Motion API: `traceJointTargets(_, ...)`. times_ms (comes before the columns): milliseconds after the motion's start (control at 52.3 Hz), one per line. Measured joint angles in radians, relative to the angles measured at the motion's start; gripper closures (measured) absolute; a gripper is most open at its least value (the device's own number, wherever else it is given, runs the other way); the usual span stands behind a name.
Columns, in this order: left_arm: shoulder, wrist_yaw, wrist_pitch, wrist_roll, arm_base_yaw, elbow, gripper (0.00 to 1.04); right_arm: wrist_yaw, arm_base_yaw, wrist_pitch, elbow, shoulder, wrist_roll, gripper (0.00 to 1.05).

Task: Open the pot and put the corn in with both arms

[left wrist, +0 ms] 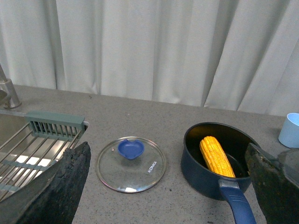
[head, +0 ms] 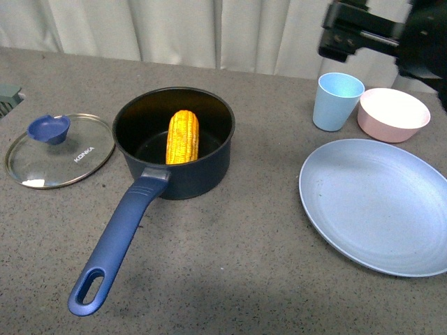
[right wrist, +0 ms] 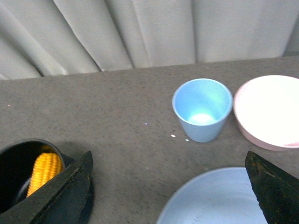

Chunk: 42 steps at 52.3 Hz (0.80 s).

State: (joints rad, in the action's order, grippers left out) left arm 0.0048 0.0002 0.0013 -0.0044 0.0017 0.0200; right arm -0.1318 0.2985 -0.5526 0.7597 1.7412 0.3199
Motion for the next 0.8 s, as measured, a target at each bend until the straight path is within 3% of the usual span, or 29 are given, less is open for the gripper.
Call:
traceJointTargets(210,0.000,0.000,0.000,0.000,0.000,0.000,0.07,-0.051,-0.053,-0.074,-0.315,-0.294,-0.094,0.09)
traceJointTargets(421,0.000,0.000,0.000,0.000,0.000,0.000,0.07,-0.060,-0.069,-0.047,-0.471,-0.495,-0.153,0.09)
traceJointTargets(593,0.000,-0.001,0.000,0.000,0.000,0.000,0.07,-0.060,-0.099,-0.484,-0.600,-0.471,-0.273,0.34)
traceJointTargets(803,-0.001,0.000,0.000,0.000,0.000,0.000,0.07,-0.009,-0.153,-0.450,-0.668,-0.632,-0.309,0.68)
